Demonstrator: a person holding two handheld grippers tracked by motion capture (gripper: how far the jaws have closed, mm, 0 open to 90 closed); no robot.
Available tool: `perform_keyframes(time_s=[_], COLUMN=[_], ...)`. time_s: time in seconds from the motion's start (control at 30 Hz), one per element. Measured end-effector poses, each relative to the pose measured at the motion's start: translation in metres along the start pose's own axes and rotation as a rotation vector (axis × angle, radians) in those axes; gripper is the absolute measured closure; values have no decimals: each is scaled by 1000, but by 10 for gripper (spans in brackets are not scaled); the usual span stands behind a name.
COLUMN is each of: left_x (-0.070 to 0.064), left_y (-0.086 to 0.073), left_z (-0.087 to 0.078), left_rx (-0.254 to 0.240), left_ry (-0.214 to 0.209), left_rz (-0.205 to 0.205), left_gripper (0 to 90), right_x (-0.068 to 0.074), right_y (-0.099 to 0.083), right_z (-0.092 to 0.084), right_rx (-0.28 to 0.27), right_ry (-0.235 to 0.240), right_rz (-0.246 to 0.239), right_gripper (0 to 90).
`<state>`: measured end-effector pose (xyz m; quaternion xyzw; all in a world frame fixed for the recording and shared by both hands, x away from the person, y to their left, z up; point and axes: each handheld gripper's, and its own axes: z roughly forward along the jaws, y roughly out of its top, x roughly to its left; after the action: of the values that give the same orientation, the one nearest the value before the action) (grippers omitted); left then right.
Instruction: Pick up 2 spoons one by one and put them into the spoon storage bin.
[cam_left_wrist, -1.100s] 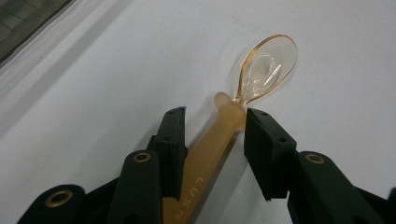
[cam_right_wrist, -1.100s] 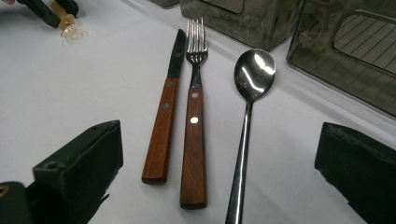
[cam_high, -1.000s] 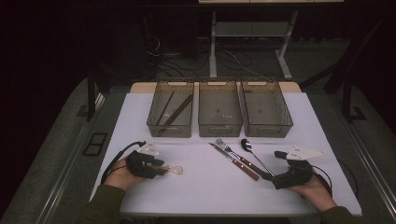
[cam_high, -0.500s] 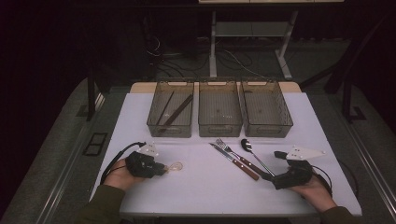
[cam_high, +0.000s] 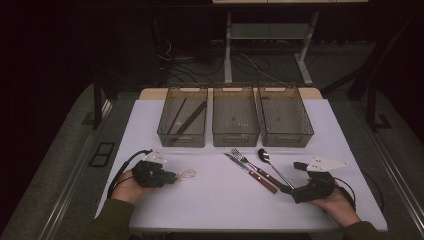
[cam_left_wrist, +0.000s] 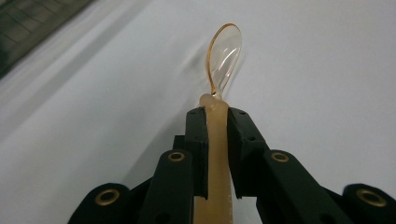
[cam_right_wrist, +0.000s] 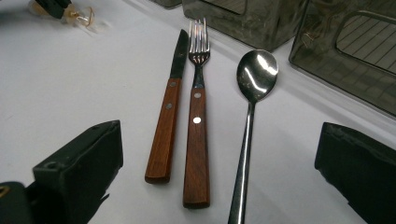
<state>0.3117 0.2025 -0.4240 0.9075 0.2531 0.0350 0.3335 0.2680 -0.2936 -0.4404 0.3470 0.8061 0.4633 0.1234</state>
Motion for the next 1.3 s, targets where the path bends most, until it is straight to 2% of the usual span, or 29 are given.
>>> perform_keyframes(time_s=[0.03, 0.27, 0.5, 0.57, 0.73, 1.13, 1.3], left_x=[-1, -2, -7, -8, -9, -6, -4], left_y=[0, 5, 17, 23, 41, 82, 101], left_z=[-1, -5, -7, -8, -6, -2, 3], left_rx=[-19, -60, -92, -108, -118, -174, -181], left_ry=[1, 0, 12, 9, 25, 27, 27], left_rz=[-20, -63, -84, -93, -89, -87, -88], left_gripper=[787, 787, 787, 786, 786, 786, 786], right_x=[0, -1, -1, -1, -1, -1, -1], right_y=[0, 0, 0, 0, 0, 0, 0], right_z=[0, 0, 0, 0, 0, -1, -1], right_rx=[0, -1, -1, -3, -4, -10, -10], right_ry=[0, 0, 0, 0, 0, 1, 2], right_rz=[0, 1, 2, 5, 7, 8, 9], right_gripper=[12, 12, 12, 12, 12, 12, 12])
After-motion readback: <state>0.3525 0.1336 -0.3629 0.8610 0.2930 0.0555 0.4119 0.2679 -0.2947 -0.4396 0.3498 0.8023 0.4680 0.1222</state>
